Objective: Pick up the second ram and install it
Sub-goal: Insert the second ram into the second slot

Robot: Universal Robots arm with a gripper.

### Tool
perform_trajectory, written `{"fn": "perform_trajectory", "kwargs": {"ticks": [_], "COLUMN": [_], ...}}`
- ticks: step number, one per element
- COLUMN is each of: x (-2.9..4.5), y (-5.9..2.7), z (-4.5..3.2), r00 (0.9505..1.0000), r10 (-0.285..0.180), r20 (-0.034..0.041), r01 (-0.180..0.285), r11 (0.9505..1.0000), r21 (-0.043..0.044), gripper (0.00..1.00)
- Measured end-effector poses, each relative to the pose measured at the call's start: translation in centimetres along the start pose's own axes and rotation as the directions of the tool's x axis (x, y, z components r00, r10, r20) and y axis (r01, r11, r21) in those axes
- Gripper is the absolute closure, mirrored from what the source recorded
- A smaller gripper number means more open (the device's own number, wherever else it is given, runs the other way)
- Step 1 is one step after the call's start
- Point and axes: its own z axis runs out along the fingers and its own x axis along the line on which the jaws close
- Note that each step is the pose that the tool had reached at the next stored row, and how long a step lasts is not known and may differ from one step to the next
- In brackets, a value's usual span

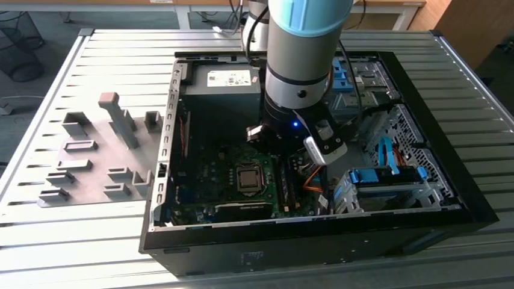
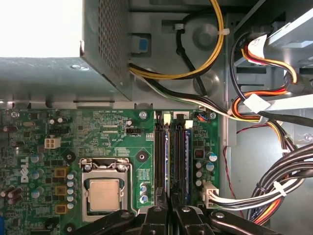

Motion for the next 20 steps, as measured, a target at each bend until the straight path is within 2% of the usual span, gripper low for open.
{"fn": "perform_trajectory", "kwargs": {"ticks": [6,20], "x": [0.02,-0.06], "y": [-0.13,-0.13], "z": [0.65,0.95], "r00": [1.0000,1.0000], "r10": [0.000,0.004], "r20": [0.0000,0.0001], "r01": [0.000,-0.004], "r11": [1.0000,1.0000], "r21": [-0.0001,-0.0005], "gripper": [0.86,0.86]}}
